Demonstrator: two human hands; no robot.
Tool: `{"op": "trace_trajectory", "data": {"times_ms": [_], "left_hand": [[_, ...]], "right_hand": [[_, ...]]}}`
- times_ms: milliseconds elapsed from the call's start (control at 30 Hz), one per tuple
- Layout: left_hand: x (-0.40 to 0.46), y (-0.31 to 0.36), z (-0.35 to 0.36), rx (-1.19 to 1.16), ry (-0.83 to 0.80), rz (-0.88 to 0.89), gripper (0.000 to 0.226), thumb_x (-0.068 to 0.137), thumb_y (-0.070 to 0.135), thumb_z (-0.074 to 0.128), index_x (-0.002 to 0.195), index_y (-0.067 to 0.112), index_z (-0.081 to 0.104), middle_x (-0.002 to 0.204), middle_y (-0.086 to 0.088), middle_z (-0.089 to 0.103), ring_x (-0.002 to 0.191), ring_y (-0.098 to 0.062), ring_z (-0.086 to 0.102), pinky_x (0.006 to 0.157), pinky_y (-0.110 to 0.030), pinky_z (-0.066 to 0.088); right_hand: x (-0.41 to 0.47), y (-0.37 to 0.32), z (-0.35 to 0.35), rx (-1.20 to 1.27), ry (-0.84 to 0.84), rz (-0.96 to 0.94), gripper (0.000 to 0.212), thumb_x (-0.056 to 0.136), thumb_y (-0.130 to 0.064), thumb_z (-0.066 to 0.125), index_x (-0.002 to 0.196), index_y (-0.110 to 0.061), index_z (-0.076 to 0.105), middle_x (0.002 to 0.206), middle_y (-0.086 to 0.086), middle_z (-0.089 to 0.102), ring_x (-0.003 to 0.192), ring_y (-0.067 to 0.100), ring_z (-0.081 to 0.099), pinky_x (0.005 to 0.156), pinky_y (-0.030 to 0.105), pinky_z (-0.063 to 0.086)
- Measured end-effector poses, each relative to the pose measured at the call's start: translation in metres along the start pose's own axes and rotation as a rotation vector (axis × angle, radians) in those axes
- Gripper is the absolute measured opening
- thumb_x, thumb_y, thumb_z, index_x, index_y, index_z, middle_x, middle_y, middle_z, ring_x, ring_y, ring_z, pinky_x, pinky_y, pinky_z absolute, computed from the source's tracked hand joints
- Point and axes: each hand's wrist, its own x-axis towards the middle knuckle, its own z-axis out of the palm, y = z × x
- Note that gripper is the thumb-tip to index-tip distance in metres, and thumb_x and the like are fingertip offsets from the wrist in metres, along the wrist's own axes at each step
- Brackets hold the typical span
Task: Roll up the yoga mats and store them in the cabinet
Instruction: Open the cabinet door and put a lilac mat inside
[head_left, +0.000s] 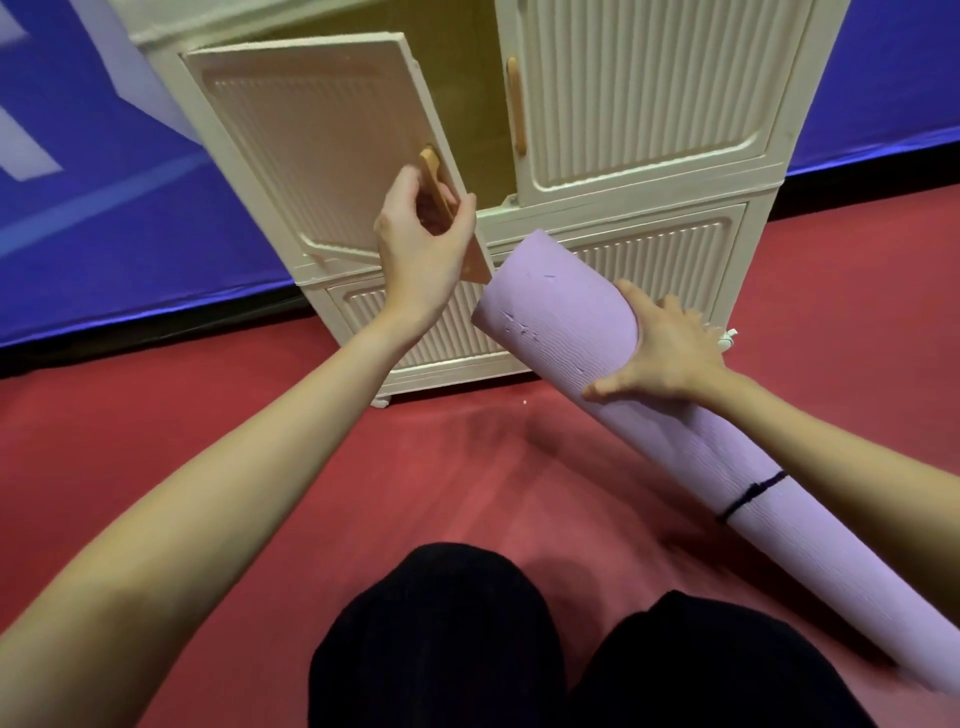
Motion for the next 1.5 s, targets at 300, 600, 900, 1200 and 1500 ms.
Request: {"op": "trace_trajectory", "data": {"times_ms": [300, 600, 900, 1200, 1500], "left_hand": [[-0.006, 0.011, -0.023, 0.034, -0.018, 0.0, 0.019, 0.078, 0.014, 0.07, 0.075, 0.007, 0.053, 0.064, 0.014, 0.051, 0.059, 0.001, 0.049, 0.063, -0.021, 0.043], [-0.014, 0.015, -0.042, 0.045, -0.102, 0.0, 0.022, 0.081, 0.012, 0.068, 0.077, 0.018, 0.046, 0.068, 0.014, 0.049, 0.06, 0.003, 0.046, 0.063, -0.017, 0.039], [-0.012, 0.025, -0.031, 0.077, -0.146, -0.062, 0.029, 0.081, 0.014, 0.068, 0.076, 0.023, 0.042, 0.07, 0.011, 0.045, 0.06, 0.001, 0.045, 0.062, -0.015, 0.04], [-0.054, 0.023, -0.061, 0.097, 0.259, -0.267, 0.038, 0.072, 0.033, 0.071, 0.095, 0.016, 0.046, 0.095, -0.005, 0.056, 0.079, -0.018, 0.057, 0.074, -0.029, 0.049], [-0.099, -0.011, -0.141, 0.31, 0.344, -0.468, 0.006, 0.095, 0.016, 0.048, 0.092, 0.013, 0.052, 0.073, 0.011, 0.052, 0.08, -0.02, 0.052, 0.071, -0.033, 0.036]], "right_hand": [[-0.012, -0.003, 0.002, 0.0, -0.039, -0.054, 0.128, 0.037, -0.067, 0.084, 0.144, -0.043, 0.018, 0.12, 0.018, 0.046, 0.113, 0.043, 0.051, 0.094, 0.051, 0.046], [-0.017, -0.001, -0.001, 0.013, -0.076, -0.092, 0.134, 0.028, -0.073, 0.077, 0.143, -0.043, 0.017, 0.119, 0.02, 0.047, 0.115, 0.043, 0.049, 0.095, 0.053, 0.046], [-0.016, 0.029, -0.023, -0.007, 0.068, 0.159, 0.128, 0.043, -0.06, 0.087, 0.145, -0.042, 0.013, 0.136, 0.02, 0.039, 0.125, 0.045, 0.041, 0.1, 0.061, 0.034], [-0.006, -0.037, -0.018, 0.116, 0.044, 0.017, 0.124, 0.043, -0.06, 0.085, 0.144, -0.039, 0.015, 0.13, 0.023, 0.044, 0.124, 0.045, 0.042, 0.1, 0.056, 0.038], [0.017, -0.079, -0.006, 0.17, 0.039, -0.094, 0.122, 0.042, -0.064, 0.085, 0.141, -0.041, 0.016, 0.137, 0.022, 0.04, 0.129, 0.045, 0.037, 0.104, 0.06, 0.034]]}}
